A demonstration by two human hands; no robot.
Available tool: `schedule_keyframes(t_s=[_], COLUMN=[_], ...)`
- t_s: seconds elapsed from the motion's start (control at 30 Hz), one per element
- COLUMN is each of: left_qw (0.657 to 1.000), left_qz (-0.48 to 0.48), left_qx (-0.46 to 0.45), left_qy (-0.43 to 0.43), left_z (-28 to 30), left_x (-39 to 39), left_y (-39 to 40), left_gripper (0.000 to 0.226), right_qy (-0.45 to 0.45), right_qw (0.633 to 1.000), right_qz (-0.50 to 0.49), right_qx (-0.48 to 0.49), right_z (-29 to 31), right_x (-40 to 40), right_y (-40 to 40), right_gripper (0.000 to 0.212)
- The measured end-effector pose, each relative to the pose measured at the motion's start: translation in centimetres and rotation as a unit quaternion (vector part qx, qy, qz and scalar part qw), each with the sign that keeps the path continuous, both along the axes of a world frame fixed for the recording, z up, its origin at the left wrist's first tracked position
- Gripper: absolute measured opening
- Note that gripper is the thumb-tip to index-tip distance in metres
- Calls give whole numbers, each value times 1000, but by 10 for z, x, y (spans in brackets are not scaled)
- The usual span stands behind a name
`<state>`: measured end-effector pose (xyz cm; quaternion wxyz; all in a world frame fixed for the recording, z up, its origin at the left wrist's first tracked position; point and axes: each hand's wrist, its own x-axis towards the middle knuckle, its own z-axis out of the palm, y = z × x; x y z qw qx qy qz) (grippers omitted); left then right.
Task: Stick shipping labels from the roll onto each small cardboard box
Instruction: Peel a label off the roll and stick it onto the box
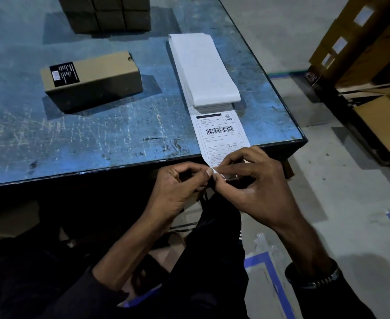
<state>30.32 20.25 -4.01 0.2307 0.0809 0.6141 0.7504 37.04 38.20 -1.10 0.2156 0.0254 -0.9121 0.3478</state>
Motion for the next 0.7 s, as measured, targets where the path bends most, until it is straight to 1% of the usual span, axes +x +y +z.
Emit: schedule_keyframes(t_s=[0.17, 0.3, 0.43, 0.6, 0.67, 0.7], left_qw=[998, 996, 996, 996, 996, 996], left_qz=[-5, -6, -9, -11, -5, -8], left_qx=[-20, -23, -23, -22, -18, -16], left_qy=[53, 82, 88, 88, 87, 87], left_z=[-2, -4, -6, -10, -11, -12], left_x=[0, 1, -2, -2, -2, -3], left_y=[3, 6, 6, 6, 6, 5], left_gripper=[10, 14, 14, 4, 8, 6], right_qy=[-17, -11, 17, 9, 6, 4], right_qw=[1000, 999, 998, 996, 996, 997], right_qz=[-10, -10, -5, 16, 22, 26], right_qx=[-1, 31, 53, 83, 82, 75], right_z=[7, 8, 7, 8, 9, 9], right_x=[-1, -3, -5, -6, -6, -6], right_y=[-2, -2, 0, 0, -1, -1], right_gripper=[7, 11, 12, 15, 16, 15])
